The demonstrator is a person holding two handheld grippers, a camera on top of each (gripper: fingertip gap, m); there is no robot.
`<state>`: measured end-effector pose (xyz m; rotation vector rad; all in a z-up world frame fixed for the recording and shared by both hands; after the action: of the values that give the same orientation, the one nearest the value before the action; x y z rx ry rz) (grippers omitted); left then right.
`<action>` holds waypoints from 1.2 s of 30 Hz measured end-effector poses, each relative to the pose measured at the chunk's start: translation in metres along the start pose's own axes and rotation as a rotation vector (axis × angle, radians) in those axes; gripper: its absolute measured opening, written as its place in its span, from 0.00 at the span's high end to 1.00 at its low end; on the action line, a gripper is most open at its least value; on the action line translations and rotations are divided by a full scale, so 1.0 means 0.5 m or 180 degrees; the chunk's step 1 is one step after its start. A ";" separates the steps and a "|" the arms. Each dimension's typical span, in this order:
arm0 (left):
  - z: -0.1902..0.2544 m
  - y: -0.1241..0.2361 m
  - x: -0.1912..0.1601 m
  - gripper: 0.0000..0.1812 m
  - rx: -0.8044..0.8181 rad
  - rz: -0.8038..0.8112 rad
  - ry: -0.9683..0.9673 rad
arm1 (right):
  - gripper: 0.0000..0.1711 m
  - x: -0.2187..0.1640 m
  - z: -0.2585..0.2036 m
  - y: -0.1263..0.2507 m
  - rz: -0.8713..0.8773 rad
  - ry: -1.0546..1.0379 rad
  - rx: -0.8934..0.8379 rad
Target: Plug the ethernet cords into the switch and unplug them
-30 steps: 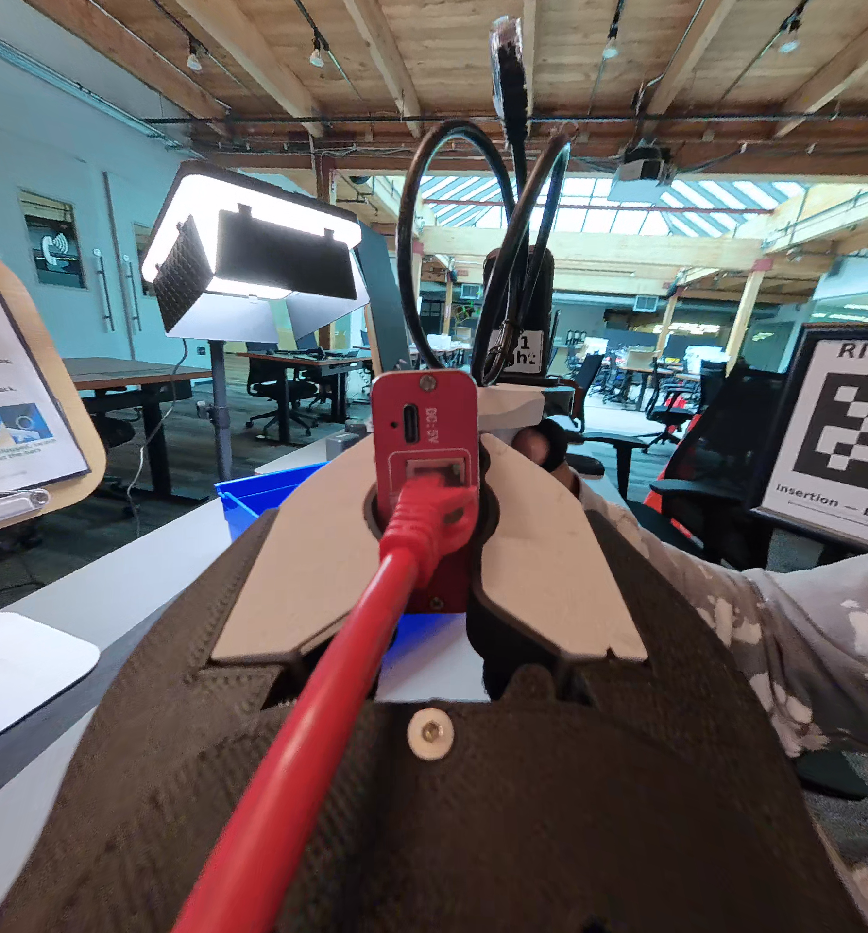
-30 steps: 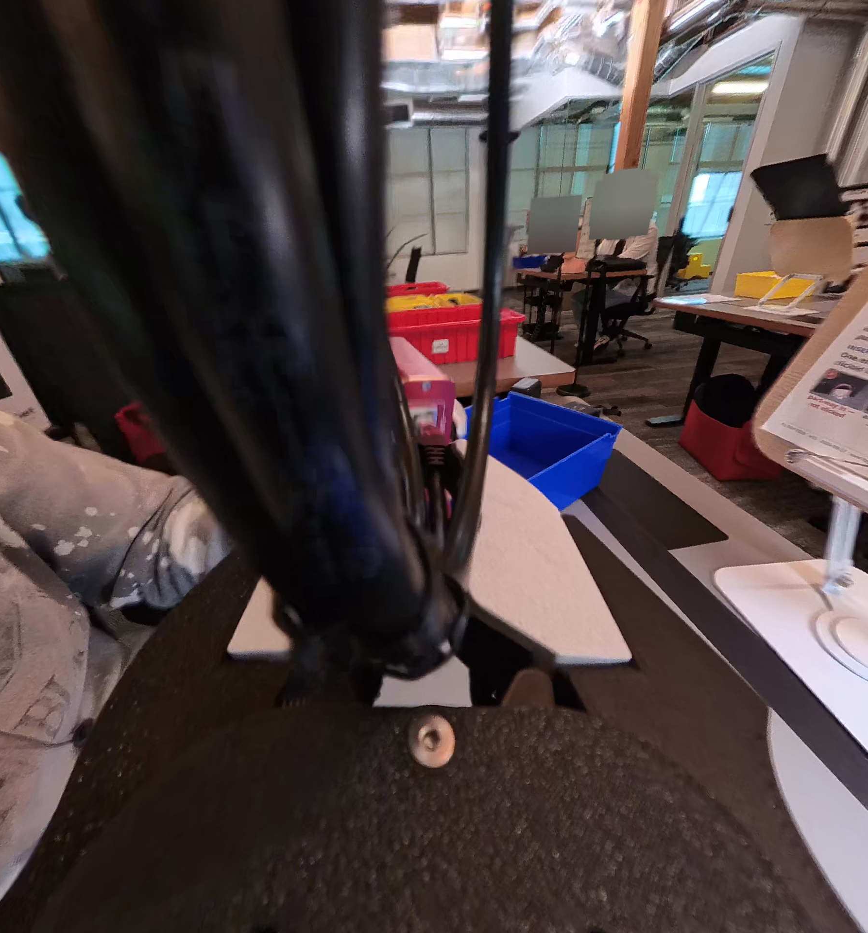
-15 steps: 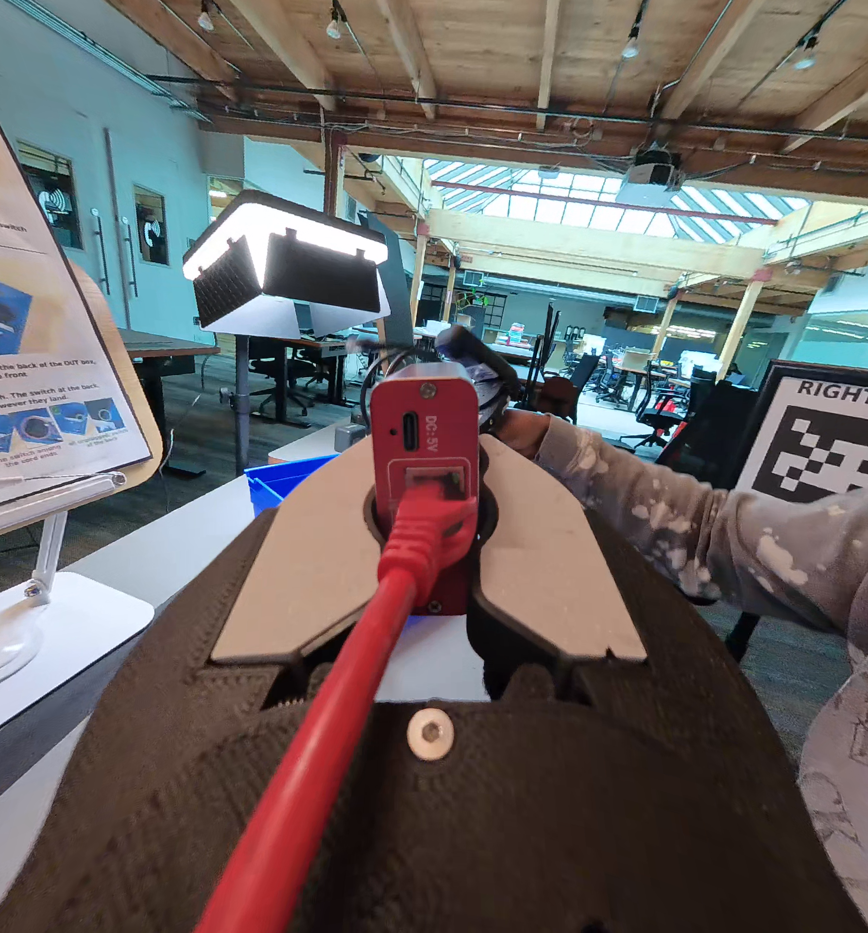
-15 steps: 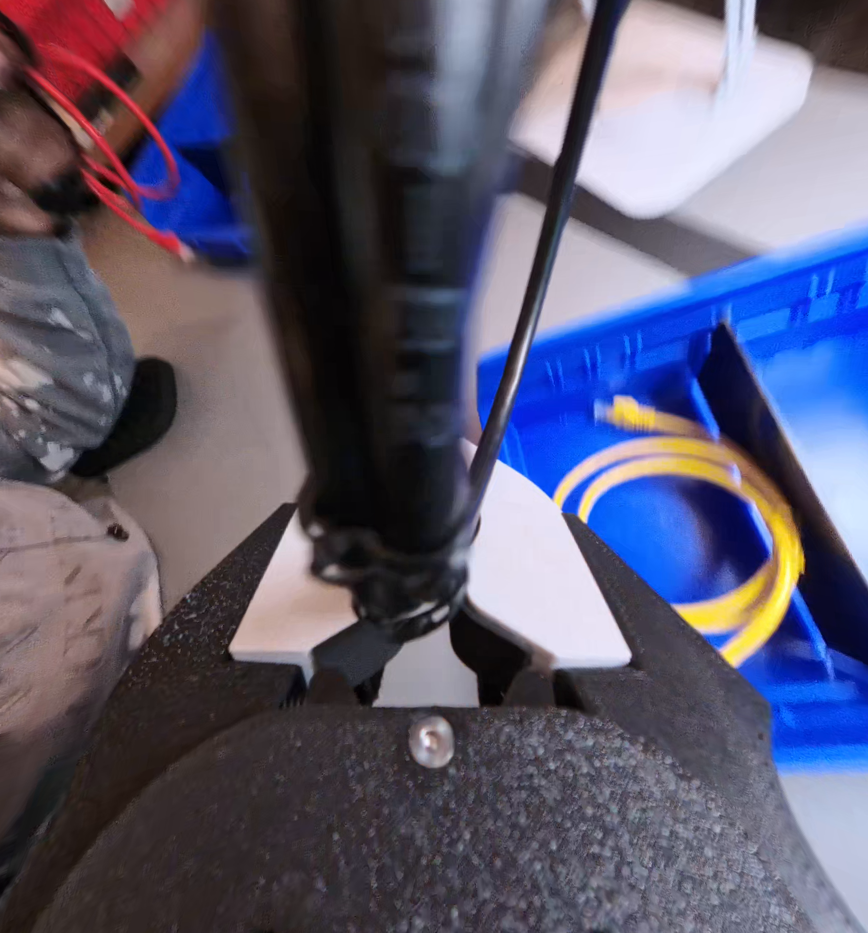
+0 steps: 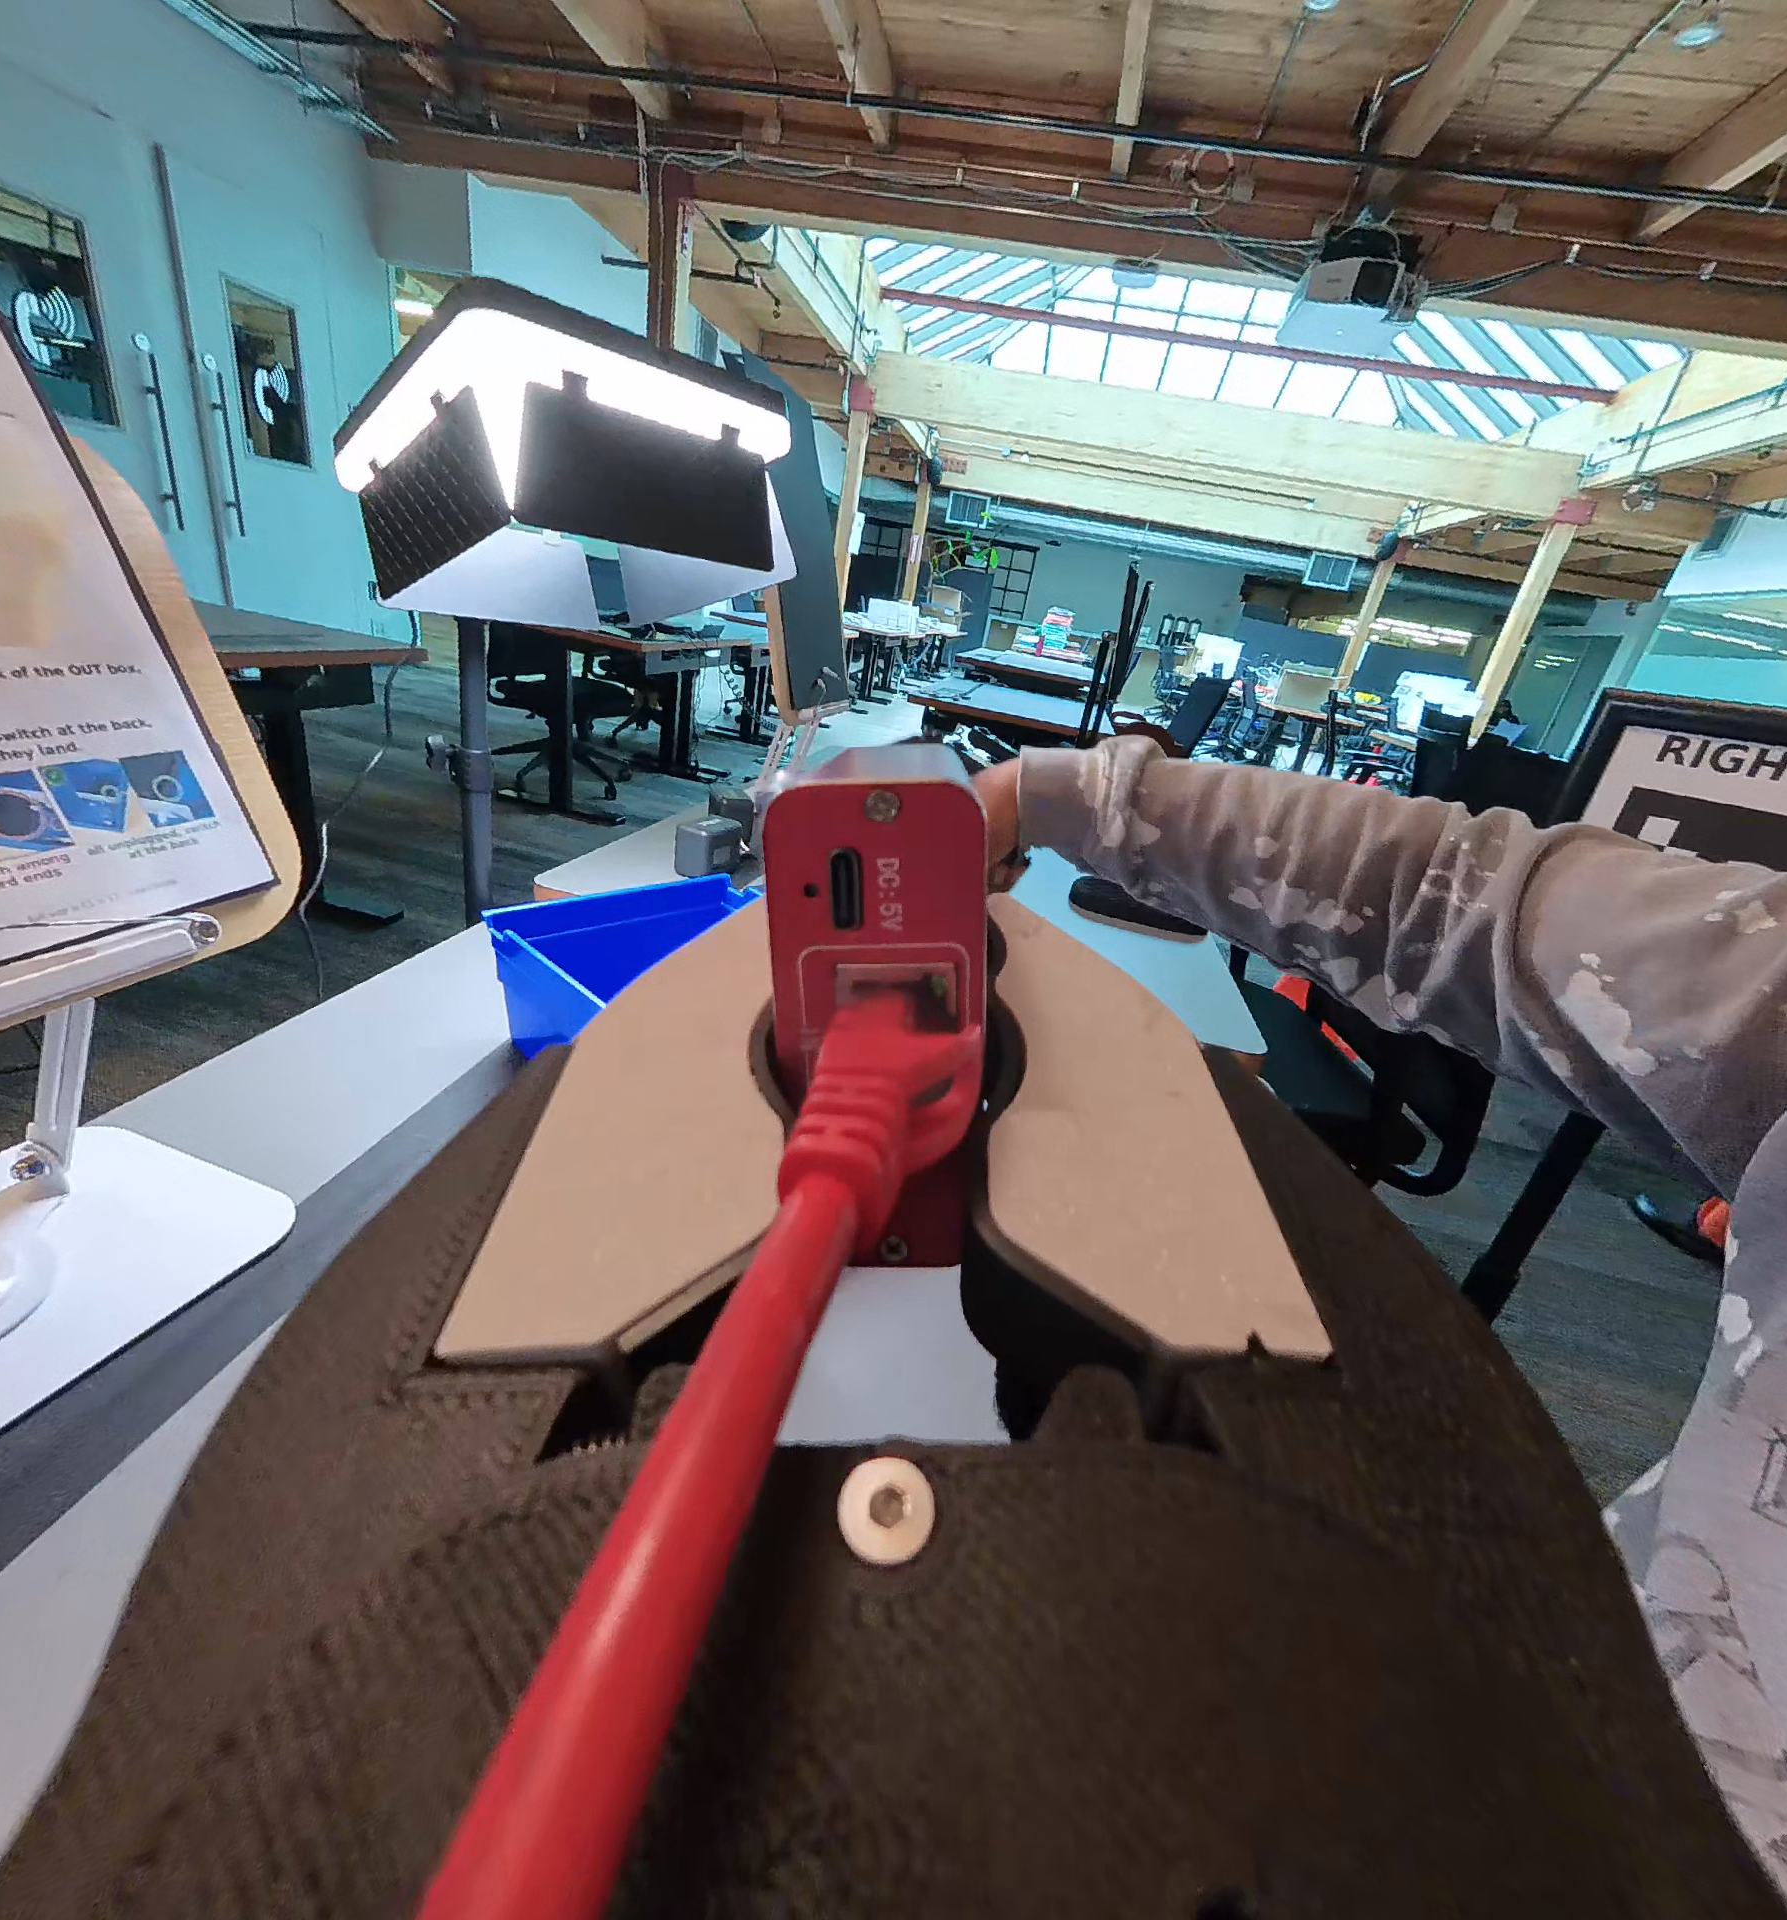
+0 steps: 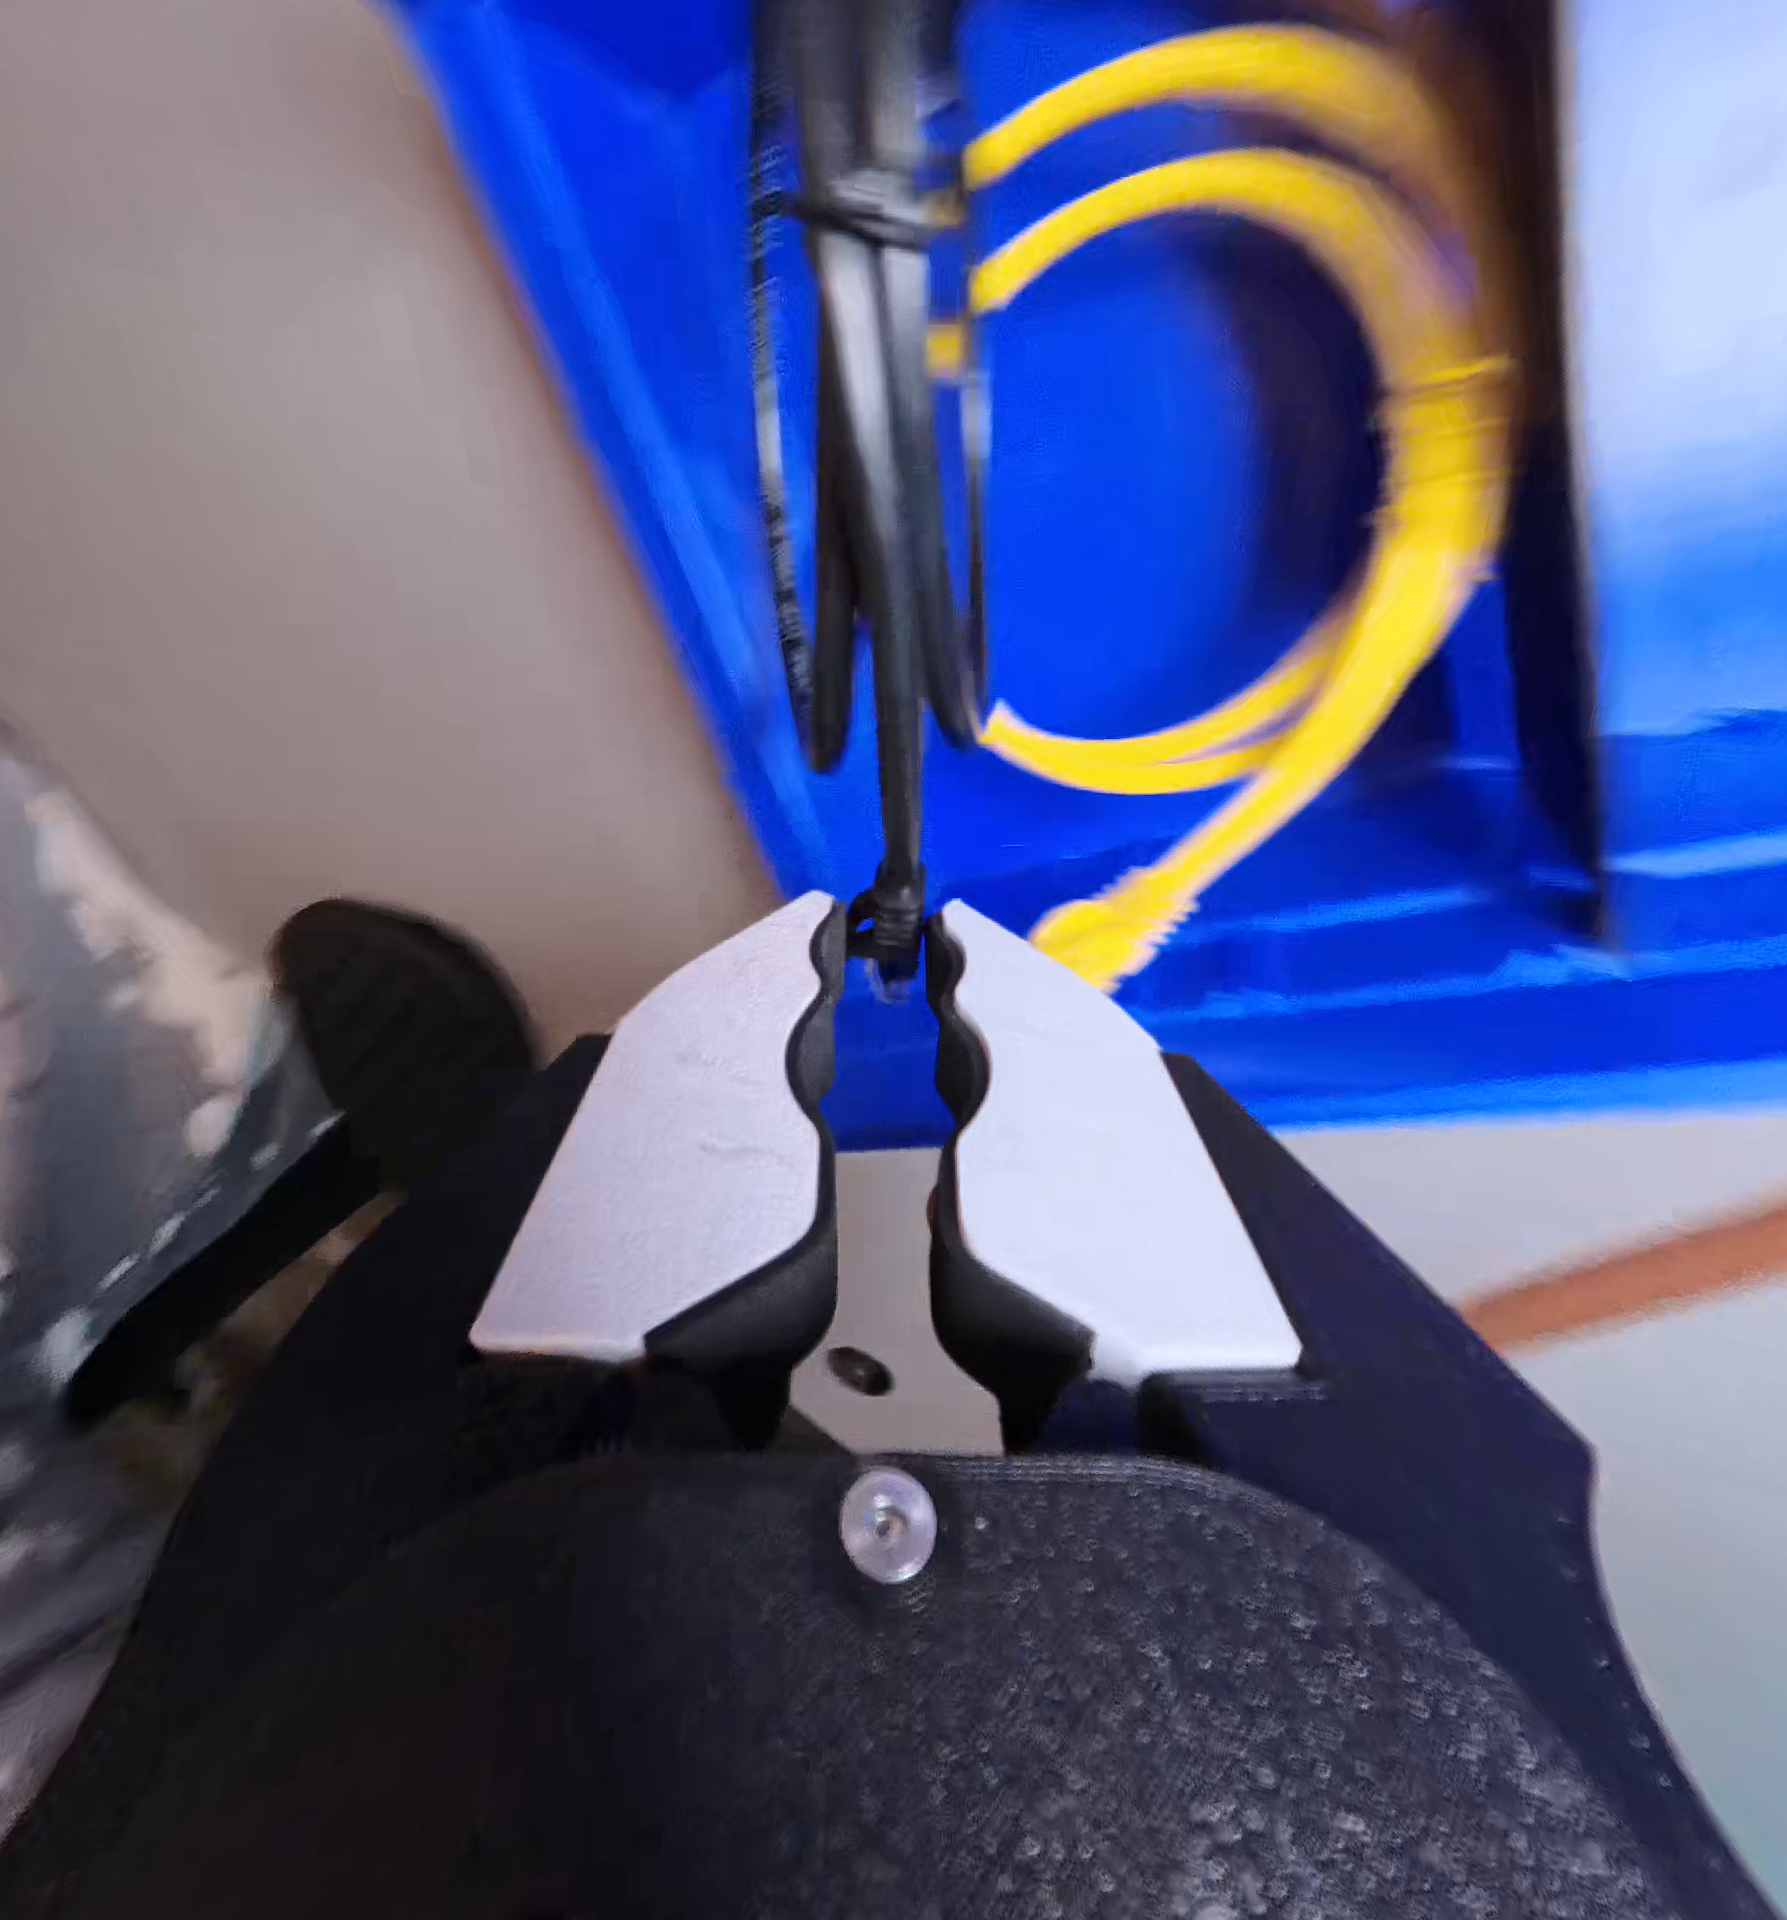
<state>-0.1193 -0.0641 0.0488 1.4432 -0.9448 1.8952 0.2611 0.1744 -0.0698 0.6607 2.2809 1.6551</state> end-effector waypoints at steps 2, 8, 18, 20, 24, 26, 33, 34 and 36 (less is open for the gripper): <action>-0.002 -0.002 -0.004 0.84 -0.0005 -0.0032 0.0017 | 0.89 0.024 0.033 0.041 0.0225 -0.0089 -0.0603; -0.012 -0.009 -0.018 0.84 -0.0020 -0.0116 0.0101 | 0.79 0.080 -0.001 0.128 0.1117 0.0196 -0.1574; 0.000 -0.054 -0.090 0.84 -0.0321 -0.1087 0.0259 | 0.69 0.169 -0.419 0.060 0.3162 0.2041 0.0403; 0.014 -0.062 -0.117 0.84 -0.0400 -0.1556 0.0106 | 0.69 0.177 -0.479 0.026 0.3099 0.2379 0.0913; 0.042 -0.070 -0.177 0.84 -0.0667 -0.2463 -0.0113 | 0.69 0.203 -0.543 -0.022 0.2710 0.2762 0.0998; 0.050 -0.074 -0.203 0.84 -0.0745 -0.2780 -0.0170 | 0.72 0.217 -0.560 -0.037 0.2490 0.2806 0.0916; 0.059 -0.066 -0.254 0.84 -0.0832 -0.3510 -0.0306 | 0.86 0.223 -0.585 -0.085 0.2055 0.2863 0.1043; 0.059 -0.065 -0.257 0.83 -0.0847 -0.3549 -0.0299 | 0.86 0.220 -0.589 -0.084 0.2103 0.2851 0.1222; 0.060 -0.066 -0.264 0.84 -0.0857 -0.3618 -0.0327 | 0.88 0.221 -0.588 -0.081 0.2153 0.2747 0.1342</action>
<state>-0.0427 -0.0722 -0.0672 1.4366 -0.2454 0.8257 0.0246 -0.0257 -0.0052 1.0474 3.3542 2.0279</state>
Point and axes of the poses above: each gripper's, where its closed fingertips meet, y back along the fingers, x out of its top, z = x × y across the jaws, the point moved 8 cm from there along y, back along the fingers, and after that the axes turned 2 degrees about z, right-handed, at the moved point
